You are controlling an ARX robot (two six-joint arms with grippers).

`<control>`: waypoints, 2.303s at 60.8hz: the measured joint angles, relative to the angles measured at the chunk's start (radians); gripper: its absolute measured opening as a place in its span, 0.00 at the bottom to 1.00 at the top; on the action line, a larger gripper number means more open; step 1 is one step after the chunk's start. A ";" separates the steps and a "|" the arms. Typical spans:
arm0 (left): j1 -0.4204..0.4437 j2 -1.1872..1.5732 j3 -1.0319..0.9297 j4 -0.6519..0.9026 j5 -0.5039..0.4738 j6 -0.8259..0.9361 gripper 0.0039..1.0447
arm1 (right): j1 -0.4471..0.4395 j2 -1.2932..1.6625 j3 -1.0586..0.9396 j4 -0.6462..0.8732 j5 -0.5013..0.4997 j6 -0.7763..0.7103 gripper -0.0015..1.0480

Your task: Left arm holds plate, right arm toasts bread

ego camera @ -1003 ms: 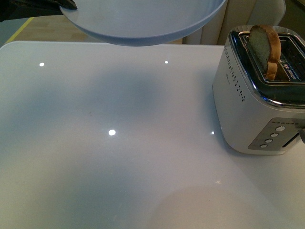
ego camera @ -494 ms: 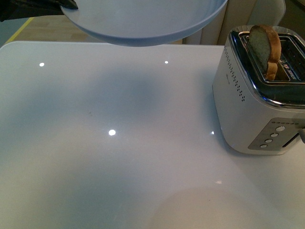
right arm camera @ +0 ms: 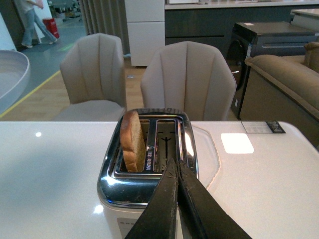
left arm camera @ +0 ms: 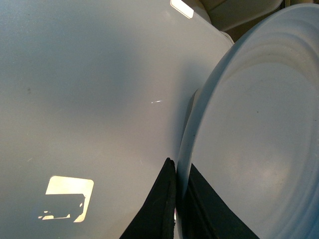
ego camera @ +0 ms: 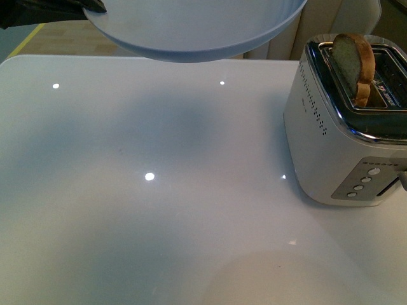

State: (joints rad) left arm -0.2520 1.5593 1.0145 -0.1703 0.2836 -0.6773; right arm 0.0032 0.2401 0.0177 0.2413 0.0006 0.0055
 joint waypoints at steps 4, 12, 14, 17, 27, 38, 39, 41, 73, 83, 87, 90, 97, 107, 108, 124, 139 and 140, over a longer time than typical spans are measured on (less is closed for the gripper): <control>-0.001 0.000 0.000 0.000 0.000 0.000 0.02 | 0.000 -0.019 0.000 -0.018 0.000 0.000 0.02; -0.002 0.000 0.000 0.000 0.000 0.000 0.02 | 0.000 -0.048 0.000 -0.049 0.000 0.000 0.02; -0.002 0.000 0.000 0.000 0.000 0.000 0.02 | 0.000 -0.055 0.000 -0.056 0.000 0.000 0.02; -0.002 0.000 0.000 0.000 0.000 0.000 0.02 | 0.000 -0.080 0.000 -0.081 0.000 0.000 0.02; -0.003 0.000 0.000 0.000 -0.003 0.000 0.02 | -0.001 -0.228 0.000 -0.235 0.000 0.000 0.02; -0.007 -0.001 0.000 0.000 -0.002 0.000 0.02 | -0.001 -0.232 0.000 -0.240 0.000 0.000 0.02; -0.007 -0.001 0.000 0.000 -0.003 0.000 0.02 | -0.001 -0.233 0.000 -0.240 0.000 0.000 0.02; -0.007 -0.002 0.000 0.000 -0.002 0.000 0.02 | -0.001 -0.233 0.000 -0.240 0.000 -0.001 0.03; -0.007 -0.002 0.000 0.007 0.003 0.000 0.02 | -0.001 -0.233 0.000 -0.240 0.000 -0.001 0.89; -0.006 -0.002 0.000 0.008 0.005 0.000 0.02 | -0.001 -0.234 0.000 -0.240 0.000 -0.001 0.92; -0.005 -0.002 0.000 0.010 0.008 0.000 0.02 | -0.001 -0.234 0.000 -0.240 0.000 -0.001 0.92; 0.002 -0.002 0.000 0.013 0.016 0.004 0.02 | -0.001 -0.233 0.000 -0.240 0.000 -0.001 0.92; 0.040 -0.002 -0.008 0.022 0.036 0.034 0.02 | -0.001 -0.234 0.000 -0.240 0.000 -0.001 0.92; 0.140 0.014 -0.053 0.056 0.090 0.100 0.02 | -0.001 -0.234 0.000 -0.240 0.000 -0.001 0.92; 0.157 0.017 -0.060 0.061 0.097 0.111 0.02 | -0.001 -0.234 0.000 -0.240 0.000 -0.001 0.92; 0.417 0.105 -0.118 0.127 0.225 0.275 0.02 | -0.001 -0.234 0.000 -0.240 0.000 -0.001 0.92; 0.630 0.267 -0.131 0.152 0.290 0.452 0.02 | -0.001 -0.234 0.000 -0.240 0.000 -0.001 0.92; 0.638 0.276 -0.131 0.152 0.291 0.459 0.02 | -0.001 -0.234 0.000 -0.240 0.000 -0.001 0.92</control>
State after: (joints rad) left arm 0.3862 1.8351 0.8837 -0.0185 0.5747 -0.2180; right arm 0.0025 0.0063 0.0177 0.0013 0.0006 0.0044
